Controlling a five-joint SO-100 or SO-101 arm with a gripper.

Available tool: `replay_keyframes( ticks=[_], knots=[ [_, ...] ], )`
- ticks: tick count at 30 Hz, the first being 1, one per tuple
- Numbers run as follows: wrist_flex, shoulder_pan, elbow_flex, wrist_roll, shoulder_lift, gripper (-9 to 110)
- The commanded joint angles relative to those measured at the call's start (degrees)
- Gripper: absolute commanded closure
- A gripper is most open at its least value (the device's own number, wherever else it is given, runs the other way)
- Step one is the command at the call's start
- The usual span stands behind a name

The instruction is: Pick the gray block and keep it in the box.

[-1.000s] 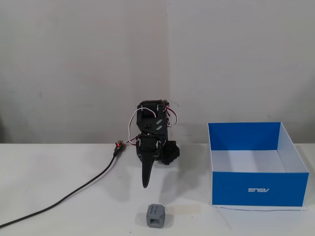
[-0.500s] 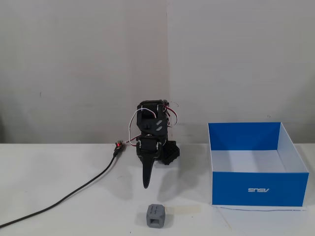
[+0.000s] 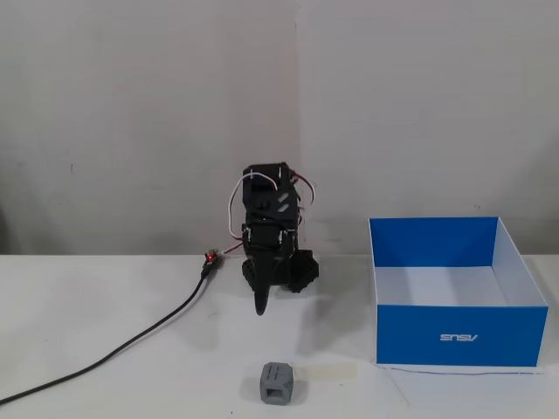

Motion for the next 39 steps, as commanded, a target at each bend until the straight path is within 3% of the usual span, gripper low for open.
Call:
replay_keyframes(
  ticks=[1, 11, 14, 26, 39],
  knots=[
    [-1.93, -1.14, -11.43, 1.49, -11.69, 101],
    [-1.05, -4.04, -25.75, 5.71, -34.98, 101],
    [-0.18, -4.92, -29.44, 7.56, -40.61, 96],
    [-0.53, -7.21, -34.72, 15.21, -51.68, 82],
    [-2.29, -6.50, -41.04, 19.51, -68.73, 80]
  ],
)
